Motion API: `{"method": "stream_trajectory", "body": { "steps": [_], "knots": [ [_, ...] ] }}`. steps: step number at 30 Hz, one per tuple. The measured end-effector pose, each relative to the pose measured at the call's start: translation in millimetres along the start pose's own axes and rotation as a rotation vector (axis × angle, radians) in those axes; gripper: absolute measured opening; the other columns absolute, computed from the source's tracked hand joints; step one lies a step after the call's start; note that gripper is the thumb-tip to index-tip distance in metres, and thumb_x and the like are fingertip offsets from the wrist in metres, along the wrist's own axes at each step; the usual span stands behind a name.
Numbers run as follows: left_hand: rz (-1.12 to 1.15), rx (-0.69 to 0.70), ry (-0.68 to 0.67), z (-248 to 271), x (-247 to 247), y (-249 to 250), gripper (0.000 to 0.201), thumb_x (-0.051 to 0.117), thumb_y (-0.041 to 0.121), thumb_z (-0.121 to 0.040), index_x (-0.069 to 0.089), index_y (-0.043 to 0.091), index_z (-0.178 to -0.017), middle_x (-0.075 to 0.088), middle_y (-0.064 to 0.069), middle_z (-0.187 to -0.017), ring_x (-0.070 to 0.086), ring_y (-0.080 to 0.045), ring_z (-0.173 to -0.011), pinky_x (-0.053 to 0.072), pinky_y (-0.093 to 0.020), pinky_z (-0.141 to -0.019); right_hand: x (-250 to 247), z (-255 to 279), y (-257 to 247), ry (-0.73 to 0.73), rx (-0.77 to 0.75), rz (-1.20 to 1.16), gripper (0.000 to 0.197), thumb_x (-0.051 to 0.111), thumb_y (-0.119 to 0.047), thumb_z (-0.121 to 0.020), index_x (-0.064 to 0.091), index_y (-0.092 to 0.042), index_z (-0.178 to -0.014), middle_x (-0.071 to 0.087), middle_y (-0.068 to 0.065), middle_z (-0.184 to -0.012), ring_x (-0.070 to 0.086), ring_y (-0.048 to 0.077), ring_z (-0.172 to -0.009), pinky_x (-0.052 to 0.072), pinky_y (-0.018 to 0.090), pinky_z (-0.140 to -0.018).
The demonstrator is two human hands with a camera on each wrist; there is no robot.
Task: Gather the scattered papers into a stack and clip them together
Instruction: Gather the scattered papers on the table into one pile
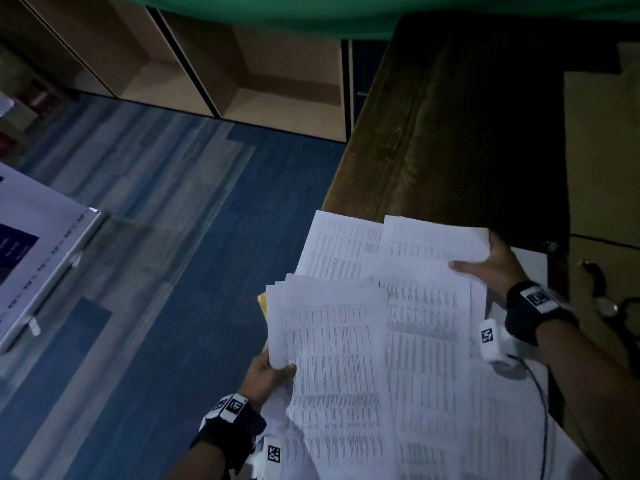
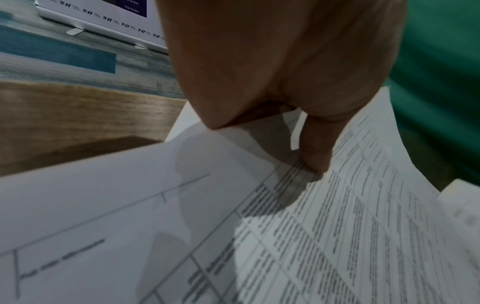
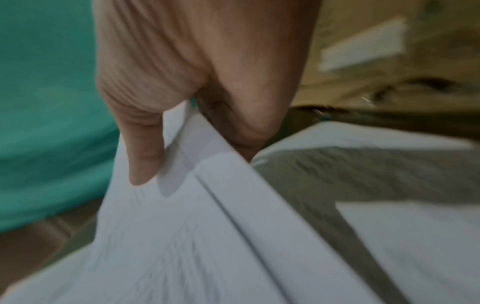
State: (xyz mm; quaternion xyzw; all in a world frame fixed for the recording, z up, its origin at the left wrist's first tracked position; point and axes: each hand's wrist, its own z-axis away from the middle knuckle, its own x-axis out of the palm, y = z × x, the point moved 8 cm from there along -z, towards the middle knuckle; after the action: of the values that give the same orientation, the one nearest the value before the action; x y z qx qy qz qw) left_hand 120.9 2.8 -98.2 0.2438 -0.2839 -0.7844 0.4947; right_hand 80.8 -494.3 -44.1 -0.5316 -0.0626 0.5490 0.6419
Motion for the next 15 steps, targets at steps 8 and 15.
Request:
{"method": "stream_trajectory", "body": {
  "steps": [8, 15],
  "knots": [
    [-0.012, 0.036, 0.022, 2.7, -0.4, 2.2, 0.021, 0.066, 0.002, -0.088, 0.068, 0.004, -0.109, 0.076, -0.016, -0.103, 0.072, -0.035, -0.097, 0.058, -0.047, -0.082, 29.7, 110.2, 37.5, -0.040, 0.082, -0.136, 0.037, 0.073, -0.034, -0.082, 0.064, -0.023, -0.116, 0.067, 0.001, -0.120, 0.062, 0.021, -0.108, 0.046, 0.032, -0.094],
    [-0.100, 0.105, 0.012, 7.6, 9.3, 13.7, 0.019, 0.056, 0.008, -0.096, 0.061, -0.005, -0.109, 0.069, -0.018, -0.093, 0.067, -0.031, -0.081, 0.058, -0.035, -0.066, 29.4, 151.9, 18.6, 0.033, -0.021, -0.042, 0.039, 0.067, -0.014, -0.088, 0.059, -0.006, -0.125, 0.064, 0.011, -0.124, 0.058, 0.024, -0.114, 0.039, 0.026, -0.092]
  ]
}}
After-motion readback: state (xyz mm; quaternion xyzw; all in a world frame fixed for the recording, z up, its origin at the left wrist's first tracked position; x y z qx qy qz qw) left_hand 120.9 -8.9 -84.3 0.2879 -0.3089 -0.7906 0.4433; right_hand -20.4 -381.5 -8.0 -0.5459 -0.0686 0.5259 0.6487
